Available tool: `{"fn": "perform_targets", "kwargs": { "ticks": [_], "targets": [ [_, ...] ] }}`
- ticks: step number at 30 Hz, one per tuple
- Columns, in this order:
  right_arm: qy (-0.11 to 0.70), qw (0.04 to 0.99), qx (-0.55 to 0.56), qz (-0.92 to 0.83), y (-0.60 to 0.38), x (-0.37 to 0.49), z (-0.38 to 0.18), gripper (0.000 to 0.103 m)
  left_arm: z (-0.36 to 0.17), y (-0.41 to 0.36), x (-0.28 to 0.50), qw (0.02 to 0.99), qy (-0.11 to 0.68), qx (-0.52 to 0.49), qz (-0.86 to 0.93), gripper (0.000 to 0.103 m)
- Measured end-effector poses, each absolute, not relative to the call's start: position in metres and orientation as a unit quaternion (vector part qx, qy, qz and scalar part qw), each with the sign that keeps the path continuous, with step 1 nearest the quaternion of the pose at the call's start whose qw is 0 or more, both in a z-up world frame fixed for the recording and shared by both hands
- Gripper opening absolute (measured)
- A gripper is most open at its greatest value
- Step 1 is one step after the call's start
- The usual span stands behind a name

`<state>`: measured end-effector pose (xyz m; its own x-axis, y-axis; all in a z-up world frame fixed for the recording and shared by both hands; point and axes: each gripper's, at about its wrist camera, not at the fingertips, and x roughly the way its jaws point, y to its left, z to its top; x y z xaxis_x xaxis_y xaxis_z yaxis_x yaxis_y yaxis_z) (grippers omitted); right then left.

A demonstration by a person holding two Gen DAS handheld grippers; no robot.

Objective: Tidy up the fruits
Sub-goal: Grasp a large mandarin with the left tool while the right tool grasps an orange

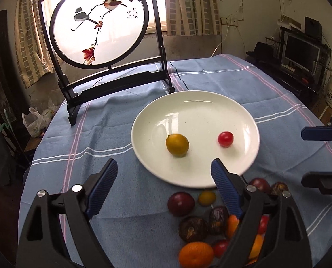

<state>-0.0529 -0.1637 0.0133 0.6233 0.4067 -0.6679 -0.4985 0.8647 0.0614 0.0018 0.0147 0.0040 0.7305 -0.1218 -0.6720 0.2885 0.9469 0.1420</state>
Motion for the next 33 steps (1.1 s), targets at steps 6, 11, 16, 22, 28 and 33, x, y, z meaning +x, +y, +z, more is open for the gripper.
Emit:
{"fn": "perform_targets", "kwargs": {
  "ticks": [6,11,16,22,28,33],
  "targets": [
    [0.38,0.874,-0.105,0.283,-0.155,-0.113,-0.014,0.091,-0.004,0.037,-0.049,0.919,0.349,0.128,-0.128,0.086],
    [0.398,0.85,-0.168,0.3,-0.141,-0.137,-0.038,0.091,-0.018,0.05,-0.079,0.911,0.362,0.14,-0.14,0.087],
    [0.421,0.829,-0.197,0.311,-0.127,-0.137,-0.058,0.08,-0.031,0.053,-0.1,0.9,0.378,0.149,-0.158,0.087],
    [0.449,0.806,-0.218,0.32,-0.11,-0.126,-0.073,0.039,-0.035,0.03,-0.126,0.883,0.38,0.167,-0.218,0.087],
    [0.437,0.824,-0.202,0.3,-0.131,-0.13,-0.06,0.039,-0.048,-0.012,-0.145,0.855,0.388,0.19,-0.287,0.087],
    [0.44,0.836,-0.181,0.275,-0.152,-0.126,-0.058,0.039,-0.063,-0.04,-0.138,0.841,0.407,0.194,-0.298,0.087]
  ]
}}
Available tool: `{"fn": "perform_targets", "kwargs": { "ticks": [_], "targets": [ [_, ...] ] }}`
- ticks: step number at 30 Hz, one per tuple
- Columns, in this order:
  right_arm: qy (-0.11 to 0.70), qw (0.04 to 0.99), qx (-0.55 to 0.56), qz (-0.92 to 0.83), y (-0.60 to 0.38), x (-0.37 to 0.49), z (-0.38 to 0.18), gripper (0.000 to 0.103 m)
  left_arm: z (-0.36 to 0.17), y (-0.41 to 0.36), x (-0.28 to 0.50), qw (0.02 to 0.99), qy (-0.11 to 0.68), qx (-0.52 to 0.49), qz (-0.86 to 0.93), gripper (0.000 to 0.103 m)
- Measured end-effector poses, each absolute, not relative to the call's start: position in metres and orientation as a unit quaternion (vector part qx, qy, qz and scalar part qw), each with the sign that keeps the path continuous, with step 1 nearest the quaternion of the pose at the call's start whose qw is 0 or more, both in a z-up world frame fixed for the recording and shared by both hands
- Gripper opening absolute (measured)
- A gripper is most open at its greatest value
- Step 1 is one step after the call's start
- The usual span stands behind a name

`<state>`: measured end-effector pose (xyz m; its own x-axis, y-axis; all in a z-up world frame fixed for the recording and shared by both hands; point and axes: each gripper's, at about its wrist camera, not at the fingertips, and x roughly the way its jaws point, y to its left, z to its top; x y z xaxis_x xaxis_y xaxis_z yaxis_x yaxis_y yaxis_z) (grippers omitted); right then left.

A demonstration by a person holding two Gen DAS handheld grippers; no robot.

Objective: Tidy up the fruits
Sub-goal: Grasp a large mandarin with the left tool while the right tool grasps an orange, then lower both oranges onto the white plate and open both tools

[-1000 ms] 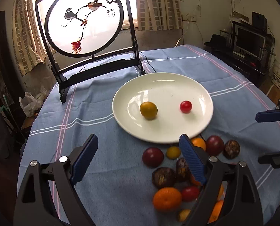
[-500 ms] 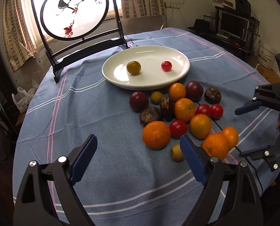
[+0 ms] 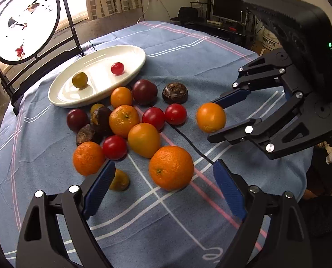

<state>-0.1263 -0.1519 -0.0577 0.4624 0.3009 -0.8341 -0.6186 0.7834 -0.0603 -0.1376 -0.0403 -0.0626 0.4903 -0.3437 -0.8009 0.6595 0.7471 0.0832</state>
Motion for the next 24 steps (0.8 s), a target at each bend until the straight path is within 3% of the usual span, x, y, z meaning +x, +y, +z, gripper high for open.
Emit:
{"fn": "perform_targets", "kwargs": {
  "ticks": [2,10,11,12,24],
  "targets": [
    [0.44,0.835,-0.178,0.276,-0.154,-0.127,-0.059,0.039,-0.068,-0.047,-0.132,0.839,0.414,0.199,-0.291,0.087],
    [0.439,0.838,-0.173,0.274,-0.158,-0.123,-0.061,0.039,-0.081,-0.059,-0.12,0.826,0.441,0.191,-0.295,0.064],
    [0.44,0.838,-0.173,0.273,-0.158,-0.123,-0.061,0.039,-0.082,-0.059,-0.12,0.825,0.441,0.187,-0.3,0.058],
    [0.44,0.838,-0.173,0.273,-0.159,-0.124,-0.061,0.039,-0.081,-0.06,-0.121,0.818,0.443,0.179,-0.319,0.044],
    [0.422,0.852,-0.161,0.266,-0.162,-0.117,-0.042,0.039,-0.037,-0.029,-0.109,0.859,0.395,0.153,-0.288,0.044]
  ]
}}
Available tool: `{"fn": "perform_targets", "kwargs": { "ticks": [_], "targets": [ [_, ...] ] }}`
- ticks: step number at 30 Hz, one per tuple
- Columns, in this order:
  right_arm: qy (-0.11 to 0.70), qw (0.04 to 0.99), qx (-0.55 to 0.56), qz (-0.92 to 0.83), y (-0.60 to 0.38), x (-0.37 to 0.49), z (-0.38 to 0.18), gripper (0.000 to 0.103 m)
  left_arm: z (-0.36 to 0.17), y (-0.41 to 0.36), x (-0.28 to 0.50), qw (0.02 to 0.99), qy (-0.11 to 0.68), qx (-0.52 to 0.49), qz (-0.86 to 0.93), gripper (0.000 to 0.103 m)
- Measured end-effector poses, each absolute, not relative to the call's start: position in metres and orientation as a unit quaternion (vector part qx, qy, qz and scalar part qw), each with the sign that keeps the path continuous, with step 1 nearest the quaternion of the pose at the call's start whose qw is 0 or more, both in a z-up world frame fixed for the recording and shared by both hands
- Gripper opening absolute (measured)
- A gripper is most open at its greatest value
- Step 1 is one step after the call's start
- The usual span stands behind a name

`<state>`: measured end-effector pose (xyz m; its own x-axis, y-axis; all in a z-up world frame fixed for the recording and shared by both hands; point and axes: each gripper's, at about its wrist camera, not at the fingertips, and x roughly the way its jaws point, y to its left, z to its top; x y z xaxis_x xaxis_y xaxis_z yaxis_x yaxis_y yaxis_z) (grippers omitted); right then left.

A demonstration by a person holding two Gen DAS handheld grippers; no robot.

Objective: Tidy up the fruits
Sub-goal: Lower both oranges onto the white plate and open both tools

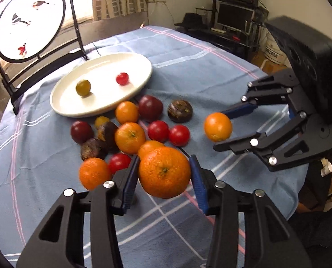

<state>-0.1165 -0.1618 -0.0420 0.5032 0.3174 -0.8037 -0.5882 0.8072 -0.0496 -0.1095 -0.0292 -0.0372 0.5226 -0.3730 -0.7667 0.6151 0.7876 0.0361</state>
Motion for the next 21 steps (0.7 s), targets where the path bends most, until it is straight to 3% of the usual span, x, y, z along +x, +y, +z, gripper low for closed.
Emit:
{"fn": "perform_targets", "kwargs": {
  "ticks": [11,21],
  "targets": [
    [0.333,0.903,-0.125,0.239,-0.162,-0.071,0.022,0.039,0.016,0.001,-0.012,0.924,0.347,0.089,-0.132,0.044],
    [0.318,0.92,-0.076,0.216,-0.164,0.0,0.038,0.04,0.004,-0.003,0.048,0.926,0.358,0.079,-0.086,0.044]
  ]
}}
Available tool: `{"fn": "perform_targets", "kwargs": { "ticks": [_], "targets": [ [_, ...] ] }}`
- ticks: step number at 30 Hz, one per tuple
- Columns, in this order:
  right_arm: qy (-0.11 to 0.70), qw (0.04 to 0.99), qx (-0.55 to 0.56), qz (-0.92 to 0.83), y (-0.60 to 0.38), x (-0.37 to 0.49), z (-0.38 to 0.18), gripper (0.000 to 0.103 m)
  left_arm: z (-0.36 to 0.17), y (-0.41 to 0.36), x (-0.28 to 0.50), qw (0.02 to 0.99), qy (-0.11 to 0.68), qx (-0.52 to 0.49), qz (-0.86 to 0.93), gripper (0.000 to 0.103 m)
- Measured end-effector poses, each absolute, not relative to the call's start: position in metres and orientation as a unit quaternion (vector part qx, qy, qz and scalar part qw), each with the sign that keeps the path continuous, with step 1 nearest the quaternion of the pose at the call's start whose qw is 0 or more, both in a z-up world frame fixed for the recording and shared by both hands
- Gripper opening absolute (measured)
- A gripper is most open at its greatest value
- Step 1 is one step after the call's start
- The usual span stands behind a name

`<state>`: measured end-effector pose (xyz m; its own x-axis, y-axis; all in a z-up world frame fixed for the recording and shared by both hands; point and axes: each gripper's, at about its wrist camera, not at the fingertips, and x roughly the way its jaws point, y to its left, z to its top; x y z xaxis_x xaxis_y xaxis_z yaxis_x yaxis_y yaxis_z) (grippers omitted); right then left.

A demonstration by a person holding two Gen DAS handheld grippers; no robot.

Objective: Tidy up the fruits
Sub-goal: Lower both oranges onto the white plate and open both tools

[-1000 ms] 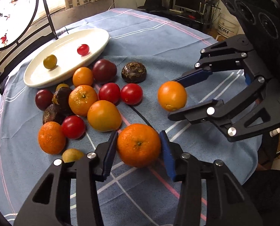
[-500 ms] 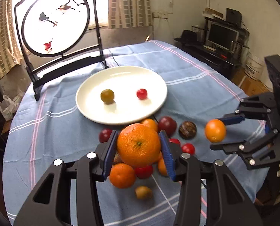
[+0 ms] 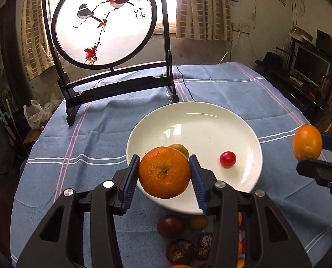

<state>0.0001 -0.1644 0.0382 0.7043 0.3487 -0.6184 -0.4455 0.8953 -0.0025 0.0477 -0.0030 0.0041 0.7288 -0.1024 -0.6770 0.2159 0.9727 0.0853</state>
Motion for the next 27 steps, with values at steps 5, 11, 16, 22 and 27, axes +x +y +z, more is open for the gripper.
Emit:
{"fn": "perform_targets", "kwargs": {
  "ticks": [5,11,16,22,27],
  "targets": [
    [0.328,0.918,-0.067,0.213,-0.16,0.026,0.031,0.04,-0.005,-0.004,0.063,0.923,0.367,0.082,-0.087,0.044],
    [0.34,0.915,-0.058,0.208,-0.158,0.044,0.021,0.04,-0.013,-0.004,0.072,0.92,0.372,0.088,-0.088,0.044],
    [0.348,0.913,-0.054,0.206,-0.157,0.053,0.014,0.04,-0.017,-0.005,0.075,0.918,0.377,0.09,-0.089,0.044],
    [0.355,0.911,-0.053,0.204,-0.155,0.061,0.011,0.04,-0.019,-0.006,0.077,0.917,0.376,0.093,-0.089,0.044],
    [0.355,0.912,-0.045,0.202,-0.155,0.066,0.009,0.04,-0.021,-0.007,0.081,0.917,0.378,0.092,-0.086,0.044]
  ]
}}
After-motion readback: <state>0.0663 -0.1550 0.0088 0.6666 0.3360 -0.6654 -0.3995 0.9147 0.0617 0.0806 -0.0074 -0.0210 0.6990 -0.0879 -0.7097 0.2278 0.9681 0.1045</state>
